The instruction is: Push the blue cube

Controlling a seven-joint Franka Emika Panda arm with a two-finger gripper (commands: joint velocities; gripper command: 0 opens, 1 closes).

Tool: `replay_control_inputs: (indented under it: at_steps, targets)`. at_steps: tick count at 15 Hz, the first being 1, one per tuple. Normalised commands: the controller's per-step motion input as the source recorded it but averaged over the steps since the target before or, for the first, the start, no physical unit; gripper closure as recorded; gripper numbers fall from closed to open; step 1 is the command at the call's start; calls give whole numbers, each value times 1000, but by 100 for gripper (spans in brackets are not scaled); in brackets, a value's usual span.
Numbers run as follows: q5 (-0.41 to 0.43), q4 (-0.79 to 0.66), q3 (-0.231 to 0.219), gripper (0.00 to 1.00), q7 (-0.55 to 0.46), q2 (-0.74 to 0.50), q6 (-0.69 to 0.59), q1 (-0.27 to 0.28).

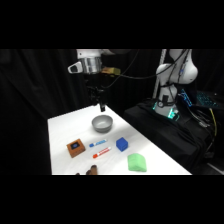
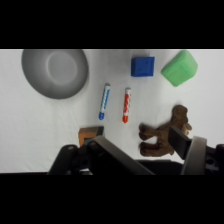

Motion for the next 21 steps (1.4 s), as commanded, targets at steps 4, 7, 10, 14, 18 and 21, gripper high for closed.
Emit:
replay_control_inputs:
  at_steps: [4,7,10,14,18,21]
  targets:
    - [-6,-32,28,0,22,-14,40,-14]
    - [-24,-175,63,0,75,-88,168,36]
    - [-63,-255,76,0,128,-106,261,72]
    - [-77,-269,61,28,128,-80,302,62]
    - [-68,-270,41,62,103,-56,329,34]
    - [-54,-232,41,86,85,-38,297,29]
